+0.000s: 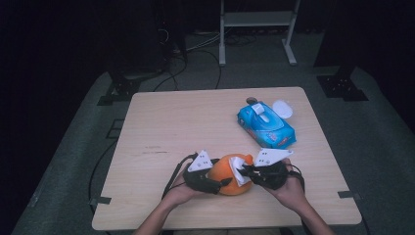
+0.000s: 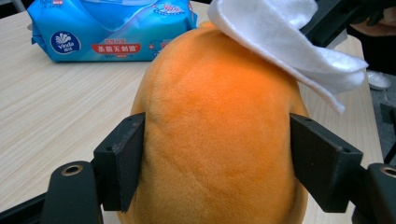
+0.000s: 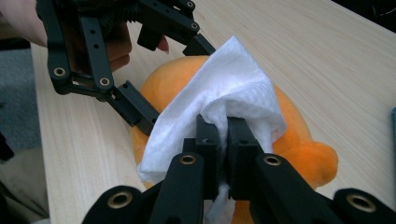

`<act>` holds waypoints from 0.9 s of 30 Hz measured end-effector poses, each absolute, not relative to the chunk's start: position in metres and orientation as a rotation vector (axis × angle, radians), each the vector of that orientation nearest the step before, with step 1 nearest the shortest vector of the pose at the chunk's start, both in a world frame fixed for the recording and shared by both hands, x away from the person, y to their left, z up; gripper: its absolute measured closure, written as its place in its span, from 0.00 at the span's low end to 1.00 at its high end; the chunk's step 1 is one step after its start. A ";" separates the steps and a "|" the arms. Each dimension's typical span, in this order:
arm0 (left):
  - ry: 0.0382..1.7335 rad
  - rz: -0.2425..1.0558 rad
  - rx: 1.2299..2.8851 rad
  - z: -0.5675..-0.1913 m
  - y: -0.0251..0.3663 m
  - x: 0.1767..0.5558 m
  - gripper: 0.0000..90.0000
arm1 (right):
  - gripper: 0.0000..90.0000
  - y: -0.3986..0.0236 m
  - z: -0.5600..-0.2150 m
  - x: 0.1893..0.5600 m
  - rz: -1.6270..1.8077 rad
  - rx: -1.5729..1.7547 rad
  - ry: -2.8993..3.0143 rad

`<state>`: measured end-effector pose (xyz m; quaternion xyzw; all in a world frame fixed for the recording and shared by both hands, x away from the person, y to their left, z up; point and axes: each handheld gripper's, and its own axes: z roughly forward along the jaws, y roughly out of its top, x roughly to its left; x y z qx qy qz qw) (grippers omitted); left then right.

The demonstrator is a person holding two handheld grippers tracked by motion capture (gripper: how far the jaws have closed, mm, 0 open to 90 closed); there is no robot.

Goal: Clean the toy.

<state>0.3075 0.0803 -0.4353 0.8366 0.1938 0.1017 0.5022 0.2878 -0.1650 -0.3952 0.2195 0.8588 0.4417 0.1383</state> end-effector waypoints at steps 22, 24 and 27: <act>0.465 0.173 2.022 -0.435 0.084 0.313 0.10 | 0.94 -0.180 -0.397 0.288 1.263 0.641 2.508; 0.436 0.180 2.034 -0.433 0.084 0.310 0.16 | 0.94 -0.181 -0.398 0.290 1.259 0.649 2.504; 0.414 0.156 2.035 -0.431 0.085 0.309 0.16 | 0.94 -0.183 -0.399 0.291 1.262 0.662 2.504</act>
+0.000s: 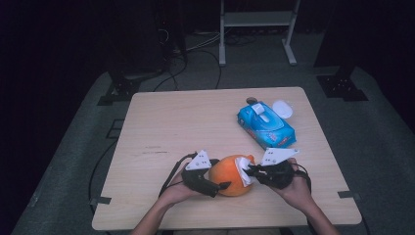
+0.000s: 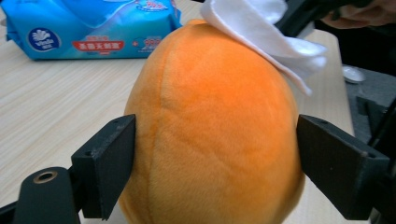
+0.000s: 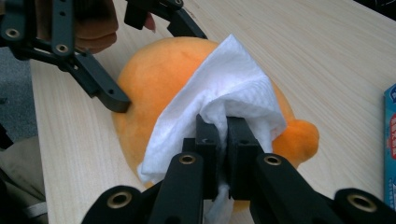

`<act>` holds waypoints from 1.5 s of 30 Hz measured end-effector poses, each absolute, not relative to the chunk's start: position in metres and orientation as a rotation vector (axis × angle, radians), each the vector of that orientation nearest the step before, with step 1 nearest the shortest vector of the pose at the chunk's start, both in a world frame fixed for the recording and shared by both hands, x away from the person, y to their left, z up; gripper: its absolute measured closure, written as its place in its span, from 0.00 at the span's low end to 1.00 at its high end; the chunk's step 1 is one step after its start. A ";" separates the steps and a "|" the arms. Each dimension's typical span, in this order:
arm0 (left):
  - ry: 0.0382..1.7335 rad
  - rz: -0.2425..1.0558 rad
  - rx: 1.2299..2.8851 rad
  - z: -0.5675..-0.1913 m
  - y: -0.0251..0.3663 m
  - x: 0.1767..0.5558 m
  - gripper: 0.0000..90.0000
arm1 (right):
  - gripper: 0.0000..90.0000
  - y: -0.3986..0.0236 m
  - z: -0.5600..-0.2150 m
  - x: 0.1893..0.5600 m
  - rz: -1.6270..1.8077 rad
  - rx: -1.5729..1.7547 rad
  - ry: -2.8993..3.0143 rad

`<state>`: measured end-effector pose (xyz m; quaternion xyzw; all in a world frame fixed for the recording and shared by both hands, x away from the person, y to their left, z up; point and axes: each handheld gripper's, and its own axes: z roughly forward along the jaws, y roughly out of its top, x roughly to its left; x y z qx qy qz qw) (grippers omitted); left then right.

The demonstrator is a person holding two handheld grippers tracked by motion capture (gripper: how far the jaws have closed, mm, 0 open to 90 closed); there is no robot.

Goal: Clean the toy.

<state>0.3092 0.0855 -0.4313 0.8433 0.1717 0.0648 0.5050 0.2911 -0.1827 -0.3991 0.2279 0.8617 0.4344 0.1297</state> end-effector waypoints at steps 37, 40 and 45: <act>0.375 0.167 2.081 -0.422 0.072 0.297 0.22 | 0.94 -0.159 -0.382 0.279 1.270 0.543 2.514; 0.370 0.147 2.063 -0.425 0.076 0.300 0.21 | 0.94 -0.164 -0.384 0.282 1.285 0.567 2.518; 0.345 0.215 2.081 -0.424 0.070 0.296 0.28 | 0.94 -0.165 -0.383 0.282 1.283 0.577 2.505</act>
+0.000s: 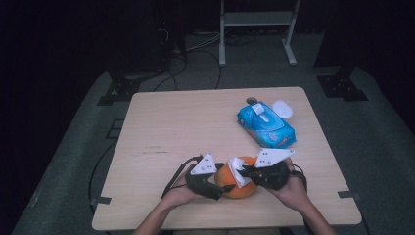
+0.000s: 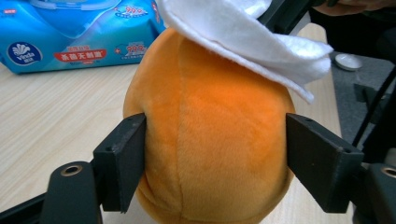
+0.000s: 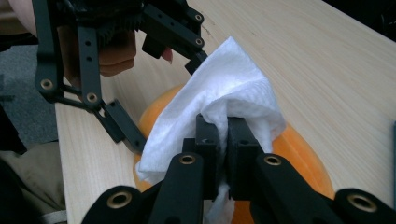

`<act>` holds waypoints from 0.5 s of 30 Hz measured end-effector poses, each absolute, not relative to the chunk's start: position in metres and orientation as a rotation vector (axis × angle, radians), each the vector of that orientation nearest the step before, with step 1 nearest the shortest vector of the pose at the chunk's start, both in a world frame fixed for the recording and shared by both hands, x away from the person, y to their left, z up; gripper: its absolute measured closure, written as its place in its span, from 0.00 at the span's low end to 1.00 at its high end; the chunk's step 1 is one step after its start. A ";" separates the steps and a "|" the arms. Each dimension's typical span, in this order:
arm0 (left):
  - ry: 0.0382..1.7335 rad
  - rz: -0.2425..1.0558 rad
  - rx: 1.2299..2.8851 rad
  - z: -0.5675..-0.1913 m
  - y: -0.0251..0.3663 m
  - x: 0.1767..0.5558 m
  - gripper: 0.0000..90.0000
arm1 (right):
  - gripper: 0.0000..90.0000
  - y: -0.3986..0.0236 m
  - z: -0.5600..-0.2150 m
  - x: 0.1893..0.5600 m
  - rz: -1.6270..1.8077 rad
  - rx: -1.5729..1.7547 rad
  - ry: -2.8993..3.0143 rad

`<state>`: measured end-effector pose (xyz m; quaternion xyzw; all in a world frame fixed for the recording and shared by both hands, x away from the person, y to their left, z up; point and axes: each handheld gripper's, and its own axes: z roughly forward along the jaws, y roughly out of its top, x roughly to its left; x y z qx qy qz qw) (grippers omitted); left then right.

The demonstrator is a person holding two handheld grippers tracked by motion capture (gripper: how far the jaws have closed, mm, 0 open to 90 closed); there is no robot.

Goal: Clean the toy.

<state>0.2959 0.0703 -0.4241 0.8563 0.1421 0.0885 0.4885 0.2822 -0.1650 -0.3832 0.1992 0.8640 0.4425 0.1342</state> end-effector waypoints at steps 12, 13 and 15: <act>0.308 0.244 2.102 -0.427 0.068 0.292 0.31 | 0.94 -0.156 -0.380 0.276 1.265 0.521 2.519; 0.313 0.239 2.099 -0.428 0.069 0.293 0.31 | 0.94 -0.161 -0.380 0.277 1.265 0.535 2.514; 0.319 0.230 2.089 -0.429 0.070 0.294 0.30 | 0.94 -0.173 -0.381 0.279 1.258 0.573 2.502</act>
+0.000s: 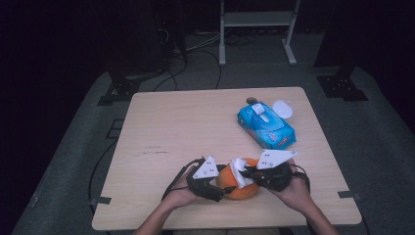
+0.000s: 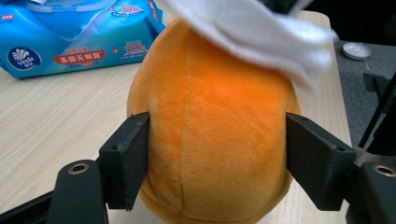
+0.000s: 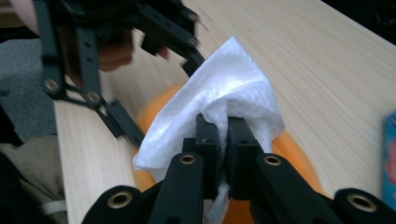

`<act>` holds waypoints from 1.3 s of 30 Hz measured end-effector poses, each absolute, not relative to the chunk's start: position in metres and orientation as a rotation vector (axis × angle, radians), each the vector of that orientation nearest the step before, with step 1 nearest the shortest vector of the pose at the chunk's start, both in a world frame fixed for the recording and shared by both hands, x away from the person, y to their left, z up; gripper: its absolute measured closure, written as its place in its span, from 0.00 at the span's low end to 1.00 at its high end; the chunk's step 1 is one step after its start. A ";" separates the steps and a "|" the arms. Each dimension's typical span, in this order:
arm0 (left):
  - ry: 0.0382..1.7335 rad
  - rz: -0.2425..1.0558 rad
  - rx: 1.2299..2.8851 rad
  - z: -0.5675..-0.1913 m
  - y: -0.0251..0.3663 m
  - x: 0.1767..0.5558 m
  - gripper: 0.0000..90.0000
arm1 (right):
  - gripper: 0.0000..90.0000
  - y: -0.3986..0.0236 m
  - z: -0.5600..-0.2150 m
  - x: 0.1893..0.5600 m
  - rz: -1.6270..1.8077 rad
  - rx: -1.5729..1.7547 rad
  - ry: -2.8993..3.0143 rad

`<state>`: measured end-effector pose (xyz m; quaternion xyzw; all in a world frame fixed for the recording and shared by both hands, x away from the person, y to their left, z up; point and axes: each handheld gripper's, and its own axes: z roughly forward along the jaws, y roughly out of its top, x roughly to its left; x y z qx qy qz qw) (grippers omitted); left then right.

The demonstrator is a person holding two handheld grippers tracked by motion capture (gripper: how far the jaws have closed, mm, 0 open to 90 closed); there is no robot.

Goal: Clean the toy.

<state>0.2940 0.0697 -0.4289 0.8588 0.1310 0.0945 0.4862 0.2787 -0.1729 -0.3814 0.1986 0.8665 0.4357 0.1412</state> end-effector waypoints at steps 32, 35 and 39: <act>0.307 0.241 2.085 -0.423 0.058 0.286 0.27 | 0.94 -0.167 -0.376 0.274 1.208 0.556 2.512; 0.280 0.251 2.101 -0.422 0.055 0.282 0.27 | 0.94 -0.151 -0.377 0.270 1.212 0.492 2.540; 0.279 0.241 2.095 -0.425 0.059 0.284 0.27 | 0.94 -0.146 -0.378 0.270 1.198 0.468 2.554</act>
